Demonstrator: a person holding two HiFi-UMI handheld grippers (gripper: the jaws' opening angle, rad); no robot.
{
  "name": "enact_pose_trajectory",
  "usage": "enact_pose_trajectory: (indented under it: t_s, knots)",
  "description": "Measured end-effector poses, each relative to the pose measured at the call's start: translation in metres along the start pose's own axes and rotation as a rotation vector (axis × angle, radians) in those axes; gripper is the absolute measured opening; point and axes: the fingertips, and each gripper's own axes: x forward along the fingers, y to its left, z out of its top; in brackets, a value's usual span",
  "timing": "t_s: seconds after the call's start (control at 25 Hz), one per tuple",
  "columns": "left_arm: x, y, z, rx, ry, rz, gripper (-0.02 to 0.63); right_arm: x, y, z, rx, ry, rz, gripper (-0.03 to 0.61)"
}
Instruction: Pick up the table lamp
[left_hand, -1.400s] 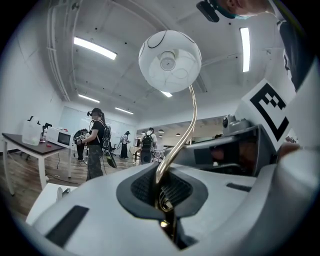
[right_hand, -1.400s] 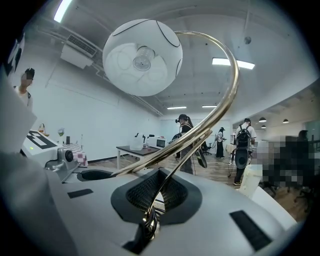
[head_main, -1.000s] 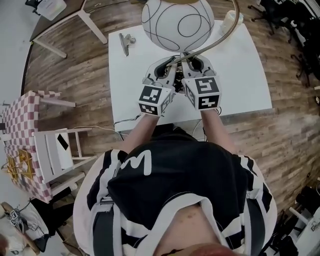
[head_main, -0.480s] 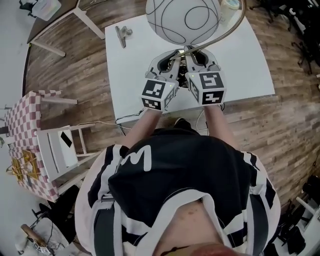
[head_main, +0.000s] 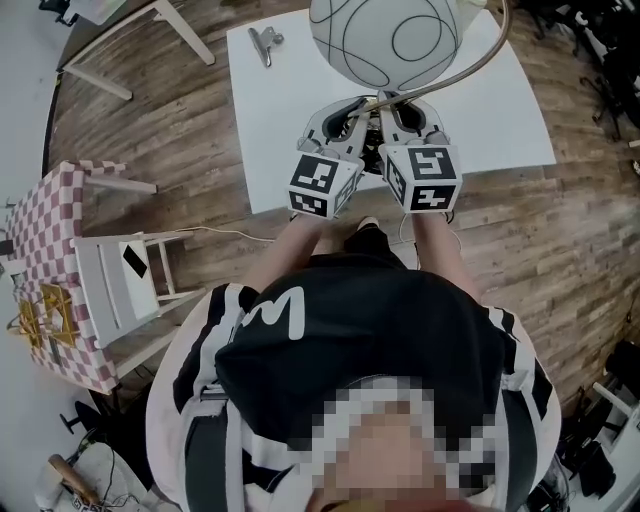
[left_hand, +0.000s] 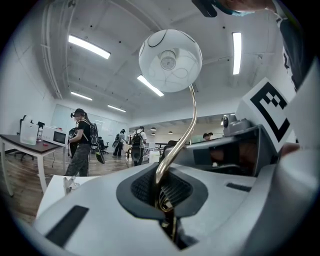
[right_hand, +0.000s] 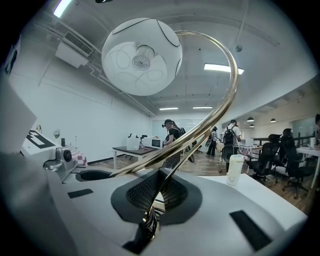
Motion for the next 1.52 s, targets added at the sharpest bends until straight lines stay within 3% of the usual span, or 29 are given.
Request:
enact_pose_trajectory:
  t_s: [0.32,0.56,1.08,1.52]
  knots:
    - [-0.106,-0.004,-0.007,0.001,0.017,-0.013,0.002,-0.044,0.095,-0.007,0.015,0.006,-0.005,0.015]
    - [-0.16,-0.023,-0.012,0.004,0.021,-0.03,0.002,-0.083,0.138,-0.015,0.018,0.009,-0.021,0.015]
    - [-0.203,-0.047,-0.005,0.001,-0.004,-0.06,0.002,-0.122,0.169,-0.009,-0.013,-0.013,-0.043,0.015]
    - [-0.227,-0.097,-0.008,0.02,-0.005,-0.087,0.002,-0.177,0.17,-0.019,0.0,-0.025,-0.065,0.015]
